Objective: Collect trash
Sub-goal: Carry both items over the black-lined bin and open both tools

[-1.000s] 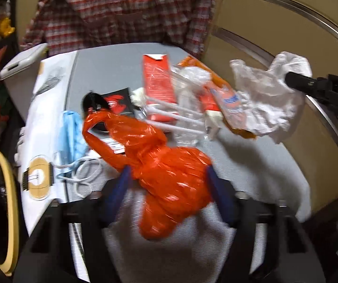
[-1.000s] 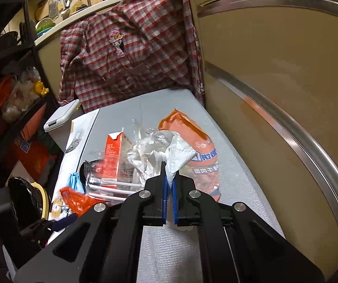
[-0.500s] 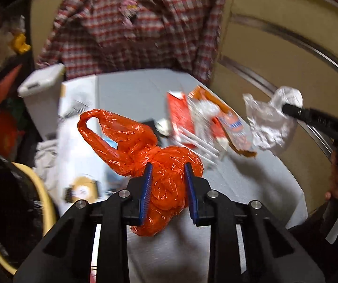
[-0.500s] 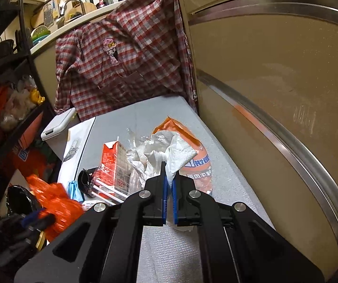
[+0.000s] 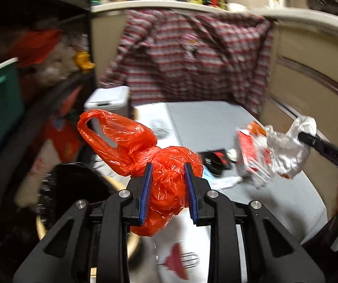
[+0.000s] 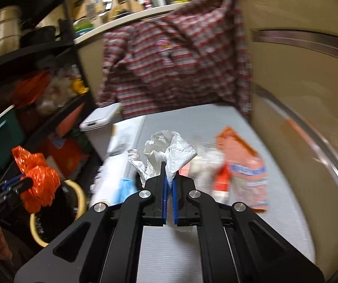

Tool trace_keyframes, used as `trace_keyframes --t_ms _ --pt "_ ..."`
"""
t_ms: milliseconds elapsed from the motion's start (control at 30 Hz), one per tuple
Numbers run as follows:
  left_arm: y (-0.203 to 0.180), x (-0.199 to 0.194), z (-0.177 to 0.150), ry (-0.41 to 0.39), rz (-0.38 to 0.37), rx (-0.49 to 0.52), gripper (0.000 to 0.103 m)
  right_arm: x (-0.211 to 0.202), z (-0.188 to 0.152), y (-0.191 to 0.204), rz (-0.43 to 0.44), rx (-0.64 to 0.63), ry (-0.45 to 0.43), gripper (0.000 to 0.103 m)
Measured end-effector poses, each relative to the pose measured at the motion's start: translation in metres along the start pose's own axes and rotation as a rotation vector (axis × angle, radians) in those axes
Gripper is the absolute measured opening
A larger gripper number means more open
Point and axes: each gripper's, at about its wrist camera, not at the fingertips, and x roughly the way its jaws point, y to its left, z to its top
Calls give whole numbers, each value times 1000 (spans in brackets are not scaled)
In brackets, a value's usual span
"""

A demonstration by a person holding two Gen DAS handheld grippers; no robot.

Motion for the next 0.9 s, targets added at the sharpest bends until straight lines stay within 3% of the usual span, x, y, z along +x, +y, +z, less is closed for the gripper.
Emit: trace_keyframes --t_ms 267,467,700,900 --pt "73 -24 -1 -15 83 -108 26 21 -7 125 240 -166 22 4" --pt "114 -14 -11 17 119 -178 26 39 -23 206 346 -289 55 4" --pt "152 8 -27 88 156 -251 27 81 -44 256 387 -346 138 4" --pt "186 25 -38 164 188 -338 31 107 -62 277 413 -354 201 7"
